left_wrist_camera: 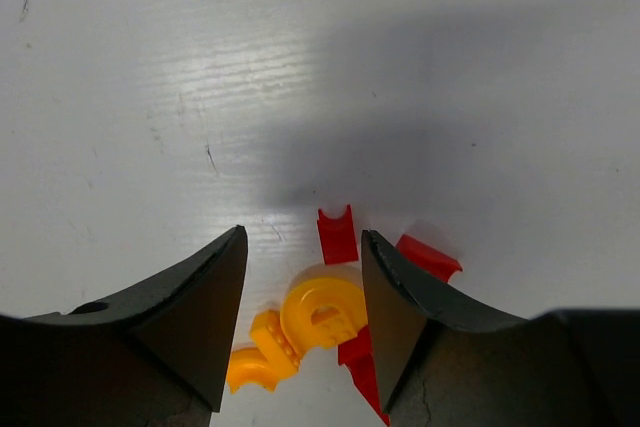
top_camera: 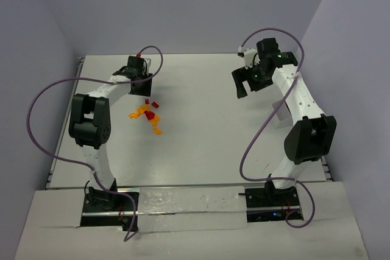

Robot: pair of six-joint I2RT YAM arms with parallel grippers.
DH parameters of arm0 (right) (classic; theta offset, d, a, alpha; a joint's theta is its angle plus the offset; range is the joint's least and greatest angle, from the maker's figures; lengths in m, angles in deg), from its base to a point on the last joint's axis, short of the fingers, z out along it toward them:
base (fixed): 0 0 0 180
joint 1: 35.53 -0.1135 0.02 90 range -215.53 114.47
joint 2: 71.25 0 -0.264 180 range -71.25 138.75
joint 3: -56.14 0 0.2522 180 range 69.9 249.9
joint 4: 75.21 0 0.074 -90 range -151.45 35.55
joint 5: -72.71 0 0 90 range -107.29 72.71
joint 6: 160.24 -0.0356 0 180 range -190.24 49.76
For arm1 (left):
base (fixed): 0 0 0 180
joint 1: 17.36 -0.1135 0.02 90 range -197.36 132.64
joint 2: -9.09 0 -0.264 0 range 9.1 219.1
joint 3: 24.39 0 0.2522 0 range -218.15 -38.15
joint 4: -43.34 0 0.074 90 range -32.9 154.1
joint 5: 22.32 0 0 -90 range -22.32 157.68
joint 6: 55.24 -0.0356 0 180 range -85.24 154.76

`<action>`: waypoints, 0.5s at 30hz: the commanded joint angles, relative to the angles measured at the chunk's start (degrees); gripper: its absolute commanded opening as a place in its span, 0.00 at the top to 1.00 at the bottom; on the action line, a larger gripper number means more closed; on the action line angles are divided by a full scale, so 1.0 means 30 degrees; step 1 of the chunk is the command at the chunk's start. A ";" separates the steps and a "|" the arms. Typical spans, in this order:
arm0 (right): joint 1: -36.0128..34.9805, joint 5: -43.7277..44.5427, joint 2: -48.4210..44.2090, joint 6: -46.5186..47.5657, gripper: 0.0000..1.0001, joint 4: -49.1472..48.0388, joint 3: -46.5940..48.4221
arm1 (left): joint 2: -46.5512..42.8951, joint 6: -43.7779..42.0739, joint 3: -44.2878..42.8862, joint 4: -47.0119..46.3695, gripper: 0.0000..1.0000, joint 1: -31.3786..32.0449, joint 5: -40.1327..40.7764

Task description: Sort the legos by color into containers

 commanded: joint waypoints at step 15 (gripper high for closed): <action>-0.0349 -0.0261 -0.0944 -0.0459 0.00 -0.0752 0.0114 | 0.1803 0.0666 -0.1418 0.0294 0.54 -0.0073 -0.0872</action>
